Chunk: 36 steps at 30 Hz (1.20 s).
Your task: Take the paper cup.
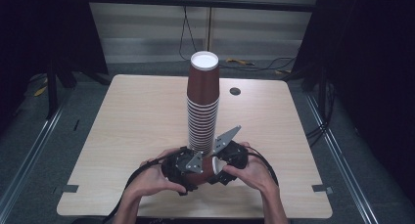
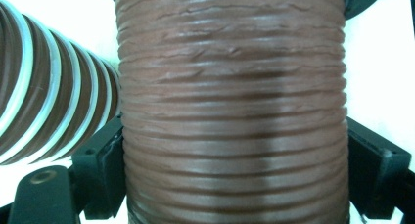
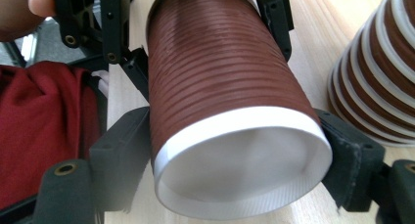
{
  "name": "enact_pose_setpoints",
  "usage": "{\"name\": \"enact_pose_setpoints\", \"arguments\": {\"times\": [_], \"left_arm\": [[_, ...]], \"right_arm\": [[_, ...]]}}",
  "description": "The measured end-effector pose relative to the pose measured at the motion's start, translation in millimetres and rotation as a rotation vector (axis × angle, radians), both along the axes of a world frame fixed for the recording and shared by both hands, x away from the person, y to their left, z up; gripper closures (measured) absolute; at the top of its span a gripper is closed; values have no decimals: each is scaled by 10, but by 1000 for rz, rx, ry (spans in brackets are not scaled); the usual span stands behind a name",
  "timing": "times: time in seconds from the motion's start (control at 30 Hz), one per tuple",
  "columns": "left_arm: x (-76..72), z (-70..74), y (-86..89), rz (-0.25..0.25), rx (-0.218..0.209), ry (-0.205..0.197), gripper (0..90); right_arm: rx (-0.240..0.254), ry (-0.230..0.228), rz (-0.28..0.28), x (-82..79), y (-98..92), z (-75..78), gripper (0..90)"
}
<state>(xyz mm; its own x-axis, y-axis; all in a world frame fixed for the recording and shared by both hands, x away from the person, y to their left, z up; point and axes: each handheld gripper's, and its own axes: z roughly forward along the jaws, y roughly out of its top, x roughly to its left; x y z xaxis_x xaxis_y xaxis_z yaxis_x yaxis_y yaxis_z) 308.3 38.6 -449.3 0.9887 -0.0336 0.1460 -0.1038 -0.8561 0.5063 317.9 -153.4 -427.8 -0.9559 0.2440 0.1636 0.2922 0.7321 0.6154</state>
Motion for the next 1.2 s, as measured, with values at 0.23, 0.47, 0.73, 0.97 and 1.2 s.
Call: {"name": "enact_pose_setpoints", "arguments": {"times": [0.23,0.47,0.73,0.97,1.2], "left_arm": [[-6,-17,-8,-19,4,2,136],[9,-26,43,-40,-48,28,135],[29,-10,93,-46,-109,38,120],[83,33,161,-40,-197,65,121],[106,58,212,-54,-251,73,122]], "right_arm": [[5,-3,15,4,25,3,216],[9,31,18,3,7,-7,229],[37,12,4,-17,-24,38,233],[41,1,-6,-35,-29,58,234],[51,9,-10,-35,-39,69,233]]}}
